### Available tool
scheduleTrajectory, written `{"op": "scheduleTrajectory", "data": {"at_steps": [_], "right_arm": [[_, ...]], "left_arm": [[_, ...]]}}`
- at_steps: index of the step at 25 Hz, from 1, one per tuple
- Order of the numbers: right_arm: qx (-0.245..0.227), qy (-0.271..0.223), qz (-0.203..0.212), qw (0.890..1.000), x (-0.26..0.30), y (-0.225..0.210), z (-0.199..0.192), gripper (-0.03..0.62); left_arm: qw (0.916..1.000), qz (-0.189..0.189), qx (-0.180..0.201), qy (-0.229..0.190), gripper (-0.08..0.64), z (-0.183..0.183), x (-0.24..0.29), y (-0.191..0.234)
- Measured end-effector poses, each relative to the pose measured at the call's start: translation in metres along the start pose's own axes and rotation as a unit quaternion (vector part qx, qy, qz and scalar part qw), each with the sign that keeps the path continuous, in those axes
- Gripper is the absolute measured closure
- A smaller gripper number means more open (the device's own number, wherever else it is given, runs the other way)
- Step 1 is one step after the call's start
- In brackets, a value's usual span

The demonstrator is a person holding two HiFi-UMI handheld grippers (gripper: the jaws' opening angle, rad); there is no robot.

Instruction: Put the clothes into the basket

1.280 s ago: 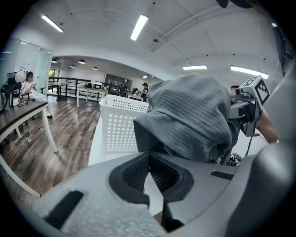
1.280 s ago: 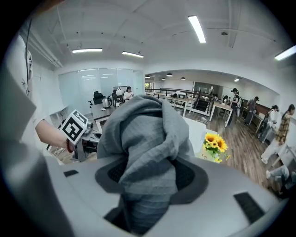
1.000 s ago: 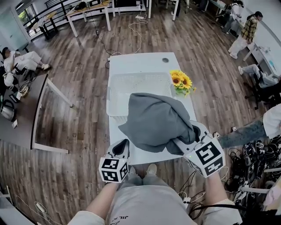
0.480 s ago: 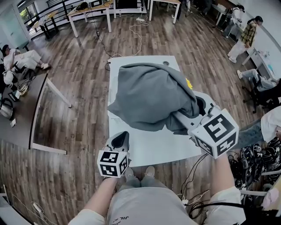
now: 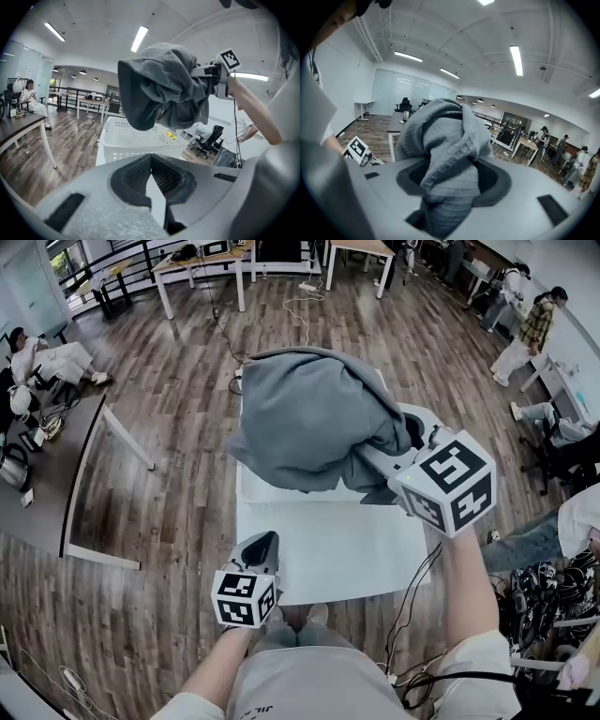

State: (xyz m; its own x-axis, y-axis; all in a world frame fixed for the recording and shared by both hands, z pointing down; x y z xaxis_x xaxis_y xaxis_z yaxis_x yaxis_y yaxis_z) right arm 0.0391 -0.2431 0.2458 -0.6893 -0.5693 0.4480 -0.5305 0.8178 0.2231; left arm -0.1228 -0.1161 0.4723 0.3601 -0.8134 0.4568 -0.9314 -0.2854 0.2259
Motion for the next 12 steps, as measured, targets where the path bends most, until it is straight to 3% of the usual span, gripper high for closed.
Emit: {"op": "scheduleTrajectory", "data": {"at_steps": [12], "right_arm": [[0.013, 0.093, 0.046, 0.994, 0.114, -0.010, -0.091, 0.373]], "left_arm": [[0.9995, 0.015, -0.025, 0.009, 0.548, -0.008, 0.004, 0.018]]}}
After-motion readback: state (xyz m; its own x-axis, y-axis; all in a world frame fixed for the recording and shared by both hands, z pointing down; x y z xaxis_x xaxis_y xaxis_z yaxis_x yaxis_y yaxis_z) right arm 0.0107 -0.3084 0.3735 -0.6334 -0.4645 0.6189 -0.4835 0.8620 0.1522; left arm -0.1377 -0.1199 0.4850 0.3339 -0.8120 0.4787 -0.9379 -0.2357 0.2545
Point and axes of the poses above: the fingertips, and each gripper's own axes: x forward along the fingers, y to its left, z out of its top, the point moved 4 cm from there along -x, backward along the fingers, and after that the axes turned 5 degrees about z, right-handed, at the moved point
